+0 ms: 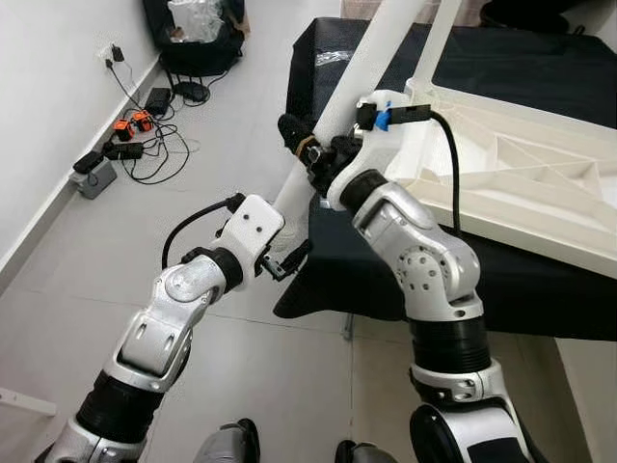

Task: Building children table

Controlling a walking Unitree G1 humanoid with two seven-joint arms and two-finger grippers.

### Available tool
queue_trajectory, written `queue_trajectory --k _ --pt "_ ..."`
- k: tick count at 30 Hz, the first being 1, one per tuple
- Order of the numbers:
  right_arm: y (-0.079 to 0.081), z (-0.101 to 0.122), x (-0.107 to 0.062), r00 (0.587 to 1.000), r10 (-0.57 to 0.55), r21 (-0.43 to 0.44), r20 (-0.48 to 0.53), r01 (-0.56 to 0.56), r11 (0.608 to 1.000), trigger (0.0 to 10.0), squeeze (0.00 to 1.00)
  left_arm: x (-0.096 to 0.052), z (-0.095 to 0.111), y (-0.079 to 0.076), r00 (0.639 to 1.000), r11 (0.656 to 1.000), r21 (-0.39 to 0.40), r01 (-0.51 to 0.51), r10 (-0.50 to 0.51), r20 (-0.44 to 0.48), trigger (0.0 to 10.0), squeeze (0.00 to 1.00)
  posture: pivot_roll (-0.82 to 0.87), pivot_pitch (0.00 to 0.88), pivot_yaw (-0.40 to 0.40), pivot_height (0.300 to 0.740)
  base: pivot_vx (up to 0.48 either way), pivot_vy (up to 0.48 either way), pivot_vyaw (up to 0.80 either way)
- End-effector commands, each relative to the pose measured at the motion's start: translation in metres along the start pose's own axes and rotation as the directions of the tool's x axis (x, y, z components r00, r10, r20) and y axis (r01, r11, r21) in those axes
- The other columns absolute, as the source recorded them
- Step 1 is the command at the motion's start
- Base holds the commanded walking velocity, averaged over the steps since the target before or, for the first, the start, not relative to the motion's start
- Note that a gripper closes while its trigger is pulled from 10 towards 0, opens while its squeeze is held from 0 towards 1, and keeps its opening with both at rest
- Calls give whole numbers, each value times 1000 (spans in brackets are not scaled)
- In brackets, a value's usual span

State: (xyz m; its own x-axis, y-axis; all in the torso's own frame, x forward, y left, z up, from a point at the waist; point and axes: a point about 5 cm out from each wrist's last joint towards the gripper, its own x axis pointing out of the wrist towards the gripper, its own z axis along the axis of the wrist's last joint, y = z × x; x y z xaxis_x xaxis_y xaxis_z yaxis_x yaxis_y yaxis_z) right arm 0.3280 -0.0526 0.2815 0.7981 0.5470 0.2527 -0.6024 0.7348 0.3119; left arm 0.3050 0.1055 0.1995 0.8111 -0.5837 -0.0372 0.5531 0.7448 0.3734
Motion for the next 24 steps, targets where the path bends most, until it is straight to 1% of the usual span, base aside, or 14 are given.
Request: queue_trajectory --k 1,6,7,8,9,18,19,21,22,23,24 --pt "6 3 -3 999 32 10 12 -32 999 10000 0 1 -3 1 1000 1000 28 12 -12 -13 10000 0 67 130 -29 740 0 0 0" --pt "8 4 -5 999 34 14 9 -34 999 10000 0 2 -5 2 1000 999 33 15 -14 -14 10000 0 66 130 -28 740 0 0 0" --pt "8 4 -6 999 34 15 8 -35 999 10000 0 3 -6 2 1000 999 30 13 -13 -14 3137 0 66 130 -28 740 0 0 0" --pt "8 4 -6 999 34 15 8 -35 999 10000 0 3 -6 2 1000 999 30 13 -13 -14 3137 0 66 130 -28 740 0 0 0" --pt "9 4 -6 999 34 16 9 -34 999 10000 0 3 -7 1 1000 999 29 14 -13 -14 0 0 62 132 -27 740 0 0 0" --pt "10 3 -7 999 34 16 0 -34 999 10000 0 3 -9 0 1000 999 34 12 -12 -1 0 0 59 133 -32 740 0 0 0" --pt "8 3 -7 1000 24 13 4 -24 1000 10000 0 3 -9 0 1000 999 35 15 -14 -10 824 0 58 131 -33 740 0 0 0" --pt "7 3 -7 1000 16 12 7 -16 1000 10000 0 3 -10 -1 1000 999 35 17 -17 -17 824 0 58 131 -33 740 0 0 0" --pt "7 2 -7 1000 29 20 6 -29 999 10000 1000 2 -10 0 1000 999 31 13 -13 -18 10000 0 55 132 -31 740 0 0 0" --pt "7 2 -7 1000 29 20 6 -29 999 10000 1000 2 -10 0 1000 999 31 13 -13 -18 10000 0 55 132 -31 740 0 0 0" --pt "7 1 -8 999 48 22 -1 -48 999 10000 1000 -2 -10 0 1000 999 29 14 -13 -18 10000 0 51 132 -28 740 0 0 0"
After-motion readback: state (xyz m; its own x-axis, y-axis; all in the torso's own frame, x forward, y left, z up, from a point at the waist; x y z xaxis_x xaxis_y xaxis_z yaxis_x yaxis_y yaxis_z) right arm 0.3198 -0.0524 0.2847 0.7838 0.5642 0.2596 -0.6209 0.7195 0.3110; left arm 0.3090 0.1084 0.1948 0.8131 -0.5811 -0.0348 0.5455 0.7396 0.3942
